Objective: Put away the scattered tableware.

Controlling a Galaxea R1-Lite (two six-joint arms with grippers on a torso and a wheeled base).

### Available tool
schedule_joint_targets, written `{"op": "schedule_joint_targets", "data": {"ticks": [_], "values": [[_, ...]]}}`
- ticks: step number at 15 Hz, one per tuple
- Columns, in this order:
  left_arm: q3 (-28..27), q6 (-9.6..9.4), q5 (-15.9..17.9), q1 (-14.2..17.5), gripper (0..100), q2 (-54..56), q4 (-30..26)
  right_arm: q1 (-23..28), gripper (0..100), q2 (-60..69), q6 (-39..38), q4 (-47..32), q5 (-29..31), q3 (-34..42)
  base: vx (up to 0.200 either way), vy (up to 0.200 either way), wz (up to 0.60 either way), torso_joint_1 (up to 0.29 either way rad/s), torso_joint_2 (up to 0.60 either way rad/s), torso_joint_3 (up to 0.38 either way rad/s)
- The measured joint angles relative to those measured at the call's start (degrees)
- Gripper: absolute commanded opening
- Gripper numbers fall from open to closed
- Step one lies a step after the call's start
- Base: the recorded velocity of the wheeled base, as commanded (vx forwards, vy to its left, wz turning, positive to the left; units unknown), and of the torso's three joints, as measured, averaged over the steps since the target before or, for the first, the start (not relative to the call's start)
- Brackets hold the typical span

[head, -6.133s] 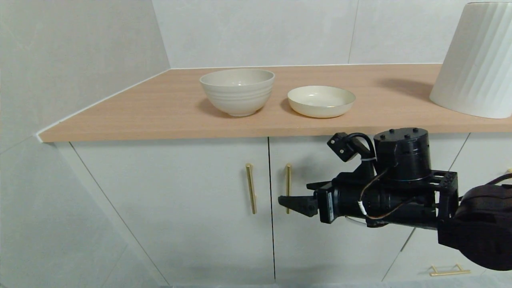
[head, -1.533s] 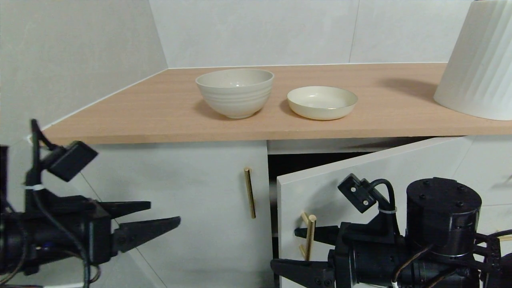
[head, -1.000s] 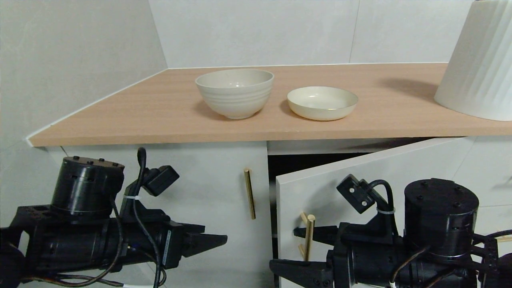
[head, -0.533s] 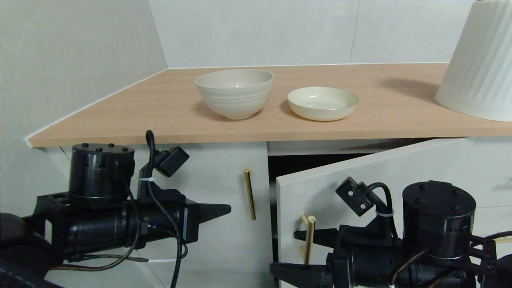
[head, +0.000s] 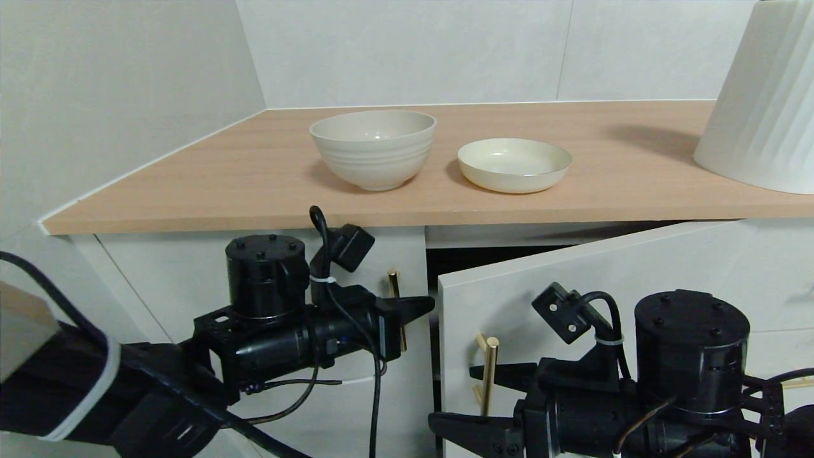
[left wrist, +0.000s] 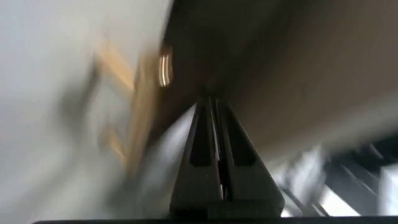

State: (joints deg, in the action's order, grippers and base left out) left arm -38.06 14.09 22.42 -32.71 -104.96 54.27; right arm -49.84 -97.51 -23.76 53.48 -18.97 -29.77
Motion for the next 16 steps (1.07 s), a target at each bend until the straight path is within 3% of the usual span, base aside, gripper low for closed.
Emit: {"op": "schedule_joint_targets", "data": {"ticks": [2, 4, 9, 14, 16], "values": [[2.18, 0.09, -1.62, -1.46, 0, -4.41, 11.19, 0.11, 100, 0.13, 0.0, 0.02, 0.45, -0.07, 0.0, 0.0, 0.0, 0.0, 0.0, 0.0], [4.3, 0.02, -2.12, -3.25, 0, -7.25, 17.82, 0.33, 100, 0.24, 0.04, 0.11, 1.79, -0.11, 0.0, 0.0, 0.0, 0.0, 0.0, 0.0], [5.68, 0.0, -2.58, -4.94, 0, -8.87, 18.51, 0.39, 100, 1.35, 0.17, 0.09, 2.88, 0.26, 0.0, 0.0, 0.0, 0.0, 0.0, 0.0], [5.4, 0.07, -3.43, -5.18, 0, -8.92, 19.54, 2.38, 100, 2.26, 8.57, -0.55, 13.97, 2.05, 0.0, 0.0, 0.0, 0.0, 0.0, 0.0], [5.32, 0.09, -3.45, -5.18, 0, -8.81, 19.52, 3.4, 100, 3.69, 8.79, -1.15, 14.02, 2.33, 0.0, 0.0, 0.0, 0.0, 0.0, 0.0]]}}
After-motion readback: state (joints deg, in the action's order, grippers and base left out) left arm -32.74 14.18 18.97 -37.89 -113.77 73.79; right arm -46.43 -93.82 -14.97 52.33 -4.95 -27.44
